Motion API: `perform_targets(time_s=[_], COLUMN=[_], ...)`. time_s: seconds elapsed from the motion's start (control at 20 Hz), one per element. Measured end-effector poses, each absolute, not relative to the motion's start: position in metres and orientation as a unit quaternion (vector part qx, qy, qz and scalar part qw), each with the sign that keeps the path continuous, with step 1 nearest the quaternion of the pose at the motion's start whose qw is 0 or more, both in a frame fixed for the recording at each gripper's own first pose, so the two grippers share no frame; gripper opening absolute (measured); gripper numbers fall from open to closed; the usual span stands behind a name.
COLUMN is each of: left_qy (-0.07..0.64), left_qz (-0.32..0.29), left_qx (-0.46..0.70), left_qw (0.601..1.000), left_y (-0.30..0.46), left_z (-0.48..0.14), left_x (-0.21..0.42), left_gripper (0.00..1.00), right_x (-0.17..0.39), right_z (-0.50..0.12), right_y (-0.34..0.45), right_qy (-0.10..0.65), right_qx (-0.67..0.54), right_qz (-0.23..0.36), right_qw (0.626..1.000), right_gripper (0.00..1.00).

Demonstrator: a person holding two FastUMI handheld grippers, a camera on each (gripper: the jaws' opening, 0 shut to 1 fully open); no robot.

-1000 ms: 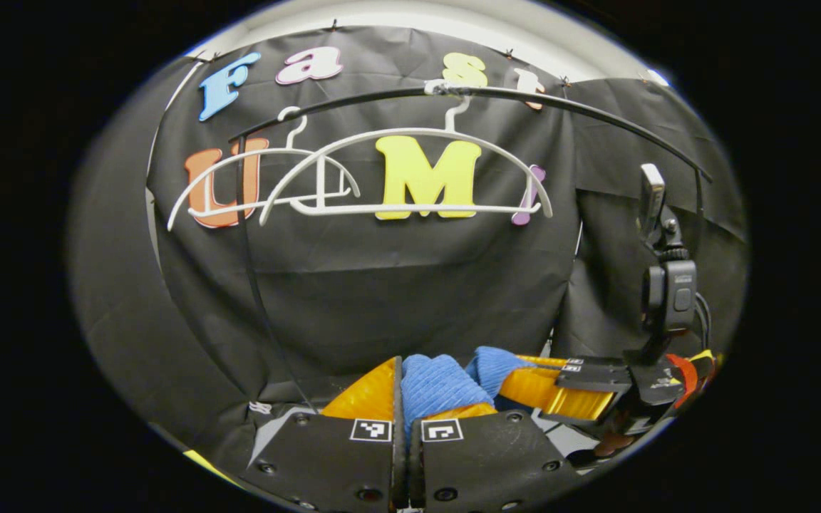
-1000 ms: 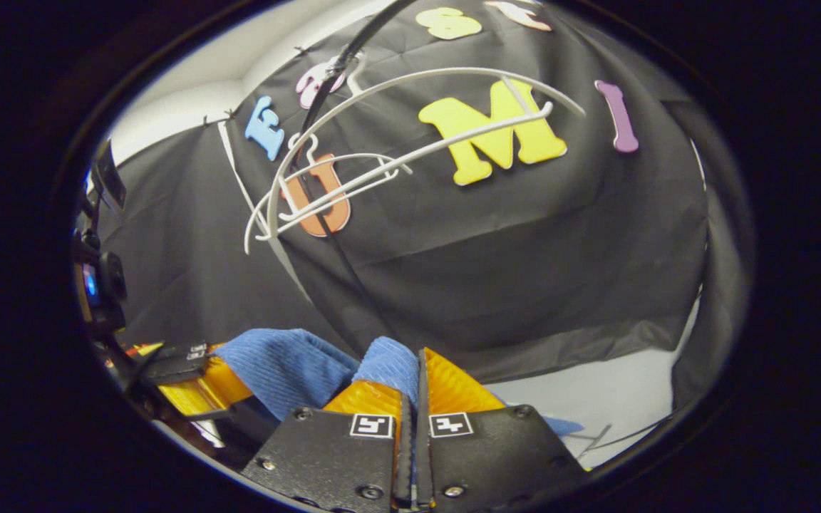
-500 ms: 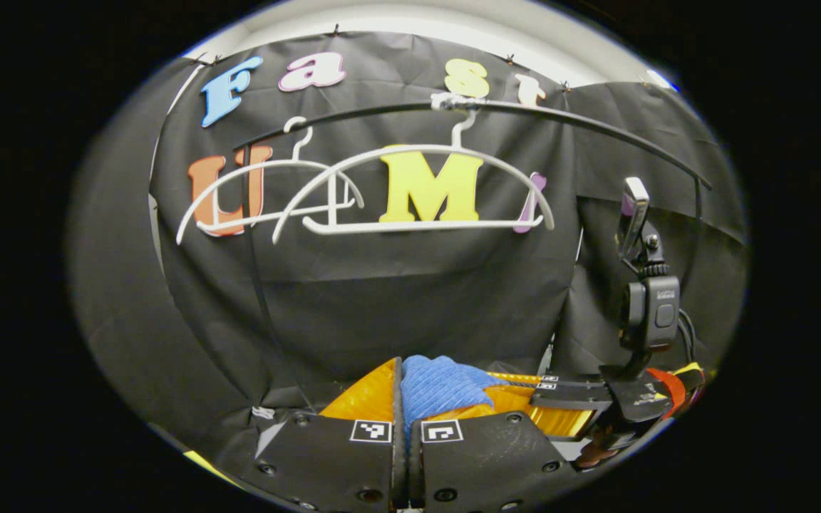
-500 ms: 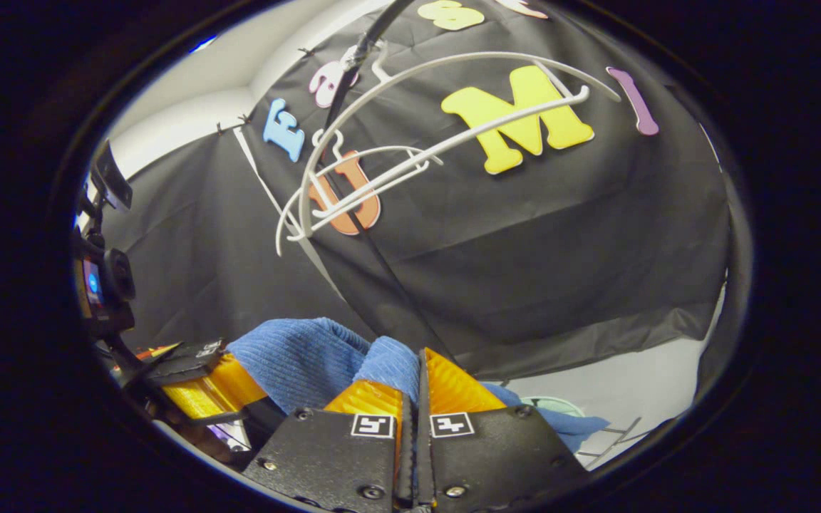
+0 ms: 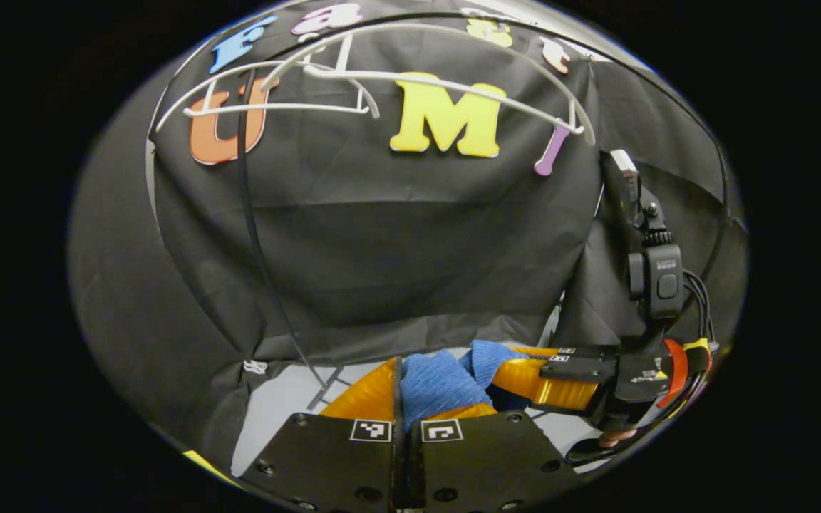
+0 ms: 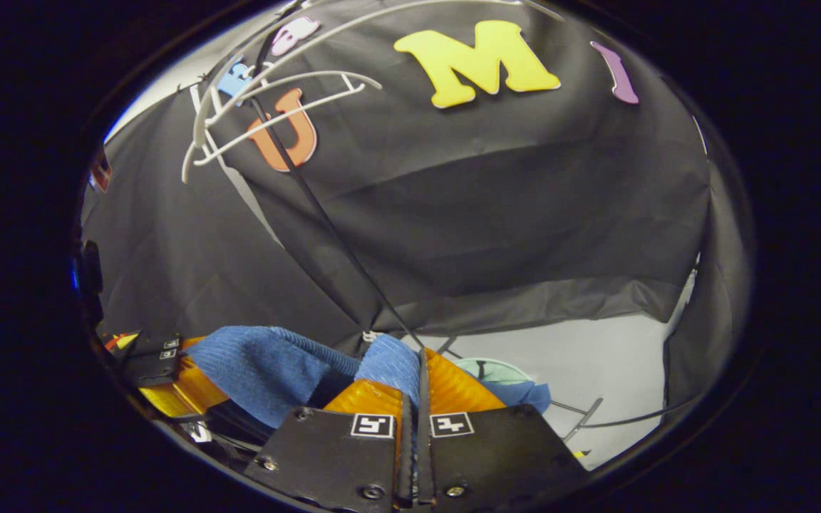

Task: Grasp the clothes on the hanger with both hands and then place them into the laundry hamper below.

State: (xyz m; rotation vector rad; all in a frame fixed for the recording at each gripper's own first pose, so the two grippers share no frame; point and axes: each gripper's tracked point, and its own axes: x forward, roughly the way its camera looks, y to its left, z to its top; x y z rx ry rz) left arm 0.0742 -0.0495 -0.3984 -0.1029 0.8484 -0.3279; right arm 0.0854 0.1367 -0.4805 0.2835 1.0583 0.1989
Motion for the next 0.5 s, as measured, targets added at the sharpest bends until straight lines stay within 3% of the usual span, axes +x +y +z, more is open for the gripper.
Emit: perform_targets(time_s=[0.5], left_qy=[0.517], left_qz=[-0.115], left_qx=[-0.033], left_qw=[0.848], left_y=[-0.048], left_z=[-0.488], left_x=[0.066], left_gripper=[0.03], right_x=[0.06], right_z=[-0.577], right_y=[0.127], right_qy=[0.613], right_qx=[0.092], right_qz=[0.055], right_qw=[0.783], right_gripper=[0.08])
